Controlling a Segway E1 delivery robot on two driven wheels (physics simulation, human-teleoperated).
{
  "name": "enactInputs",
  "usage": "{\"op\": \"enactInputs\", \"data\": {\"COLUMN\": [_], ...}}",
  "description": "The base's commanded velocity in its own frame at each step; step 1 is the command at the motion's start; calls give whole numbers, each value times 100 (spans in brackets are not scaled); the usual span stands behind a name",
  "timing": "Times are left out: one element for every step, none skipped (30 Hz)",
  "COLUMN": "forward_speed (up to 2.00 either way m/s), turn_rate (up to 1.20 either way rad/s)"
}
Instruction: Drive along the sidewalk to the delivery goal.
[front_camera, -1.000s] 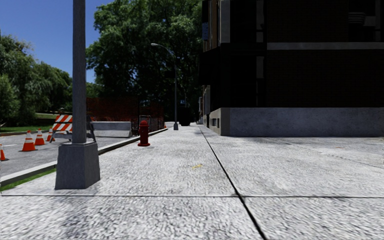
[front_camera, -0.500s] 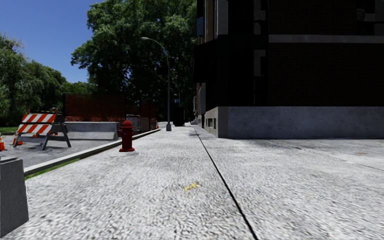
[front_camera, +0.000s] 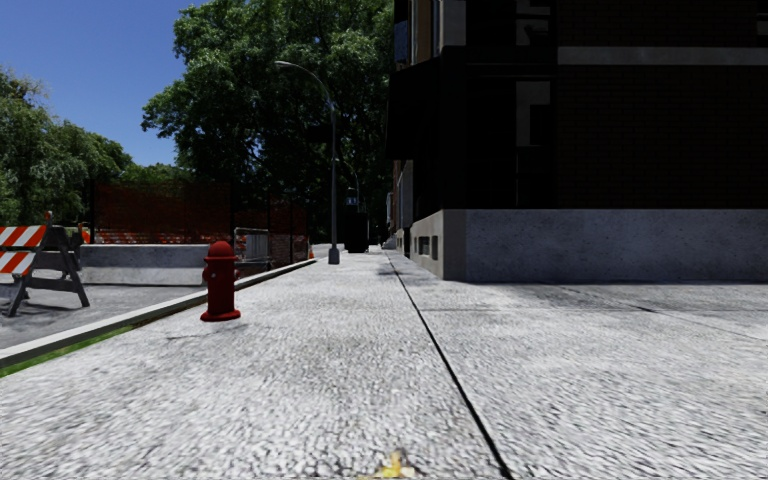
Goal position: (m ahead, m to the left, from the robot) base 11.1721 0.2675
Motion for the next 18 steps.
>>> {"op": "enactInputs", "data": {"forward_speed": [200, 200, 200, 200, 200, 200, 200, 200, 200, 200, 200, 200, 200, 200, 200, 200, 200, 200], "turn_rate": [0, 0, 0, 0, 0, 0, 0, 0, 0, 0, 0, 0, 0, 0, 0, 0, 0, 0]}}
